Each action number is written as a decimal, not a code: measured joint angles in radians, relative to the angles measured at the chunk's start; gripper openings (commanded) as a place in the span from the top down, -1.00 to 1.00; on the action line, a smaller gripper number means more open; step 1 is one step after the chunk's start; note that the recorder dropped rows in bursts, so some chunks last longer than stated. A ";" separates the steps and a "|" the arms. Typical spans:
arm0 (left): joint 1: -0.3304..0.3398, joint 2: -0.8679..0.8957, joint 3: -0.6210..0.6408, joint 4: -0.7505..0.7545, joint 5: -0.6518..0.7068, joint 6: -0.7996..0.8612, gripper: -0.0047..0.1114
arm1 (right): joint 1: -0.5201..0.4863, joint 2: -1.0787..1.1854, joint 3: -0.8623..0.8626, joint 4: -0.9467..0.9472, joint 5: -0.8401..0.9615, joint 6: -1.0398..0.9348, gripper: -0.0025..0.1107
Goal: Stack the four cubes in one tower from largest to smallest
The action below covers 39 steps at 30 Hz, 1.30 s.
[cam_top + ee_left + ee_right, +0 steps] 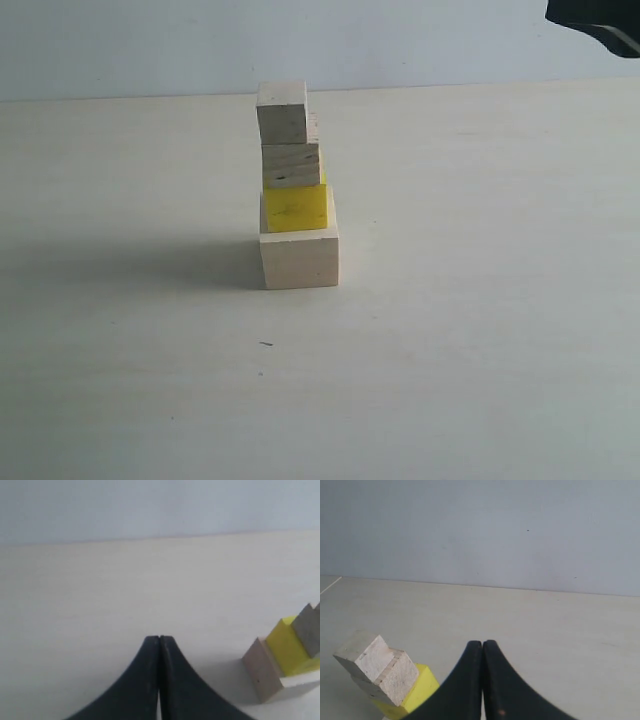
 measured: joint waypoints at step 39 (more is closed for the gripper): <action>0.212 -0.851 0.809 0.038 -0.344 -0.090 0.92 | 0.000 0.000 0.000 -0.002 0.000 0.000 0.96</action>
